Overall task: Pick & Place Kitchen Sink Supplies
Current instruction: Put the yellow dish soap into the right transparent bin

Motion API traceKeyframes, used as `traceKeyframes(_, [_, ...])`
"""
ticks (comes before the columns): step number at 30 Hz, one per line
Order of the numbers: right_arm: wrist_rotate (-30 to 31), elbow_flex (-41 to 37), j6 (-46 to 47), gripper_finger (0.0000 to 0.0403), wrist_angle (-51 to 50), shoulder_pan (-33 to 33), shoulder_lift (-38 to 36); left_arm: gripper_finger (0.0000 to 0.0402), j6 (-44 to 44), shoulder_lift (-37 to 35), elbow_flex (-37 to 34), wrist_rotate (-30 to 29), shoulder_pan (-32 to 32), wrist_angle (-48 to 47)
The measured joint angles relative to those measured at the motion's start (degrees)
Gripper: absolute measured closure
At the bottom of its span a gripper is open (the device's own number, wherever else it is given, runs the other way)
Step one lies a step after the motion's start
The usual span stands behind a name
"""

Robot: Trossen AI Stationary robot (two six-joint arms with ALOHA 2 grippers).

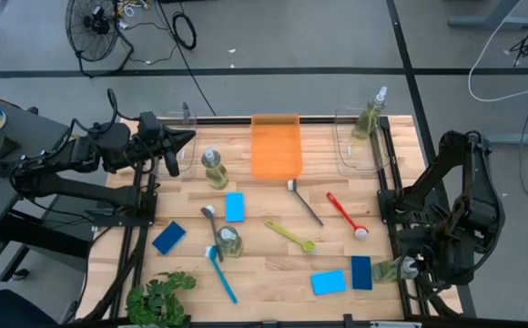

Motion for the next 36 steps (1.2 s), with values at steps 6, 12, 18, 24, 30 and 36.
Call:
traceKeyframes(6, [-1.46, -2.4, 0.26, 0.0215, 1.93, 0.03, 0.0, 0.039, 0.02, 0.0, 0.0, 0.0, 0.01, 0.01])
traceKeyframes(12, [-4.52, -2.93, -0.46, 0.0215, 3.36, 0.04, -0.17, 0.039, 0.08, 0.0, 0.0, -0.04, 0.01, 0.0])
traceKeyframes(18, [-5.05, -2.93, -1.24, 0.0215, 5.29, 0.04, -0.44, 0.039, 0.08, -0.02, 0.0, -0.2, 0.0, 0.02])
traceKeyframes(24, [-4.48, -2.93, -1.38, 0.0215, 5.73, 0.04, -0.13, 0.039, 0.07, 0.0, 0.0, -0.21, 0.01, 0.0])
traceKeyframes(30, [-4.45, -2.82, -3.63, 0.0215, 4.88, 0.04, 1.47, 0.039, 0.07, -0.01, 0.0, -0.22, 0.0, 0.0])
traceKeyframes(36, [-4.37, -2.97, -4.13, 0.0215, 3.58, 0.07, 2.7, 0.039, 0.06, -0.02, 0.0, -0.22, 0.02, 0.02])
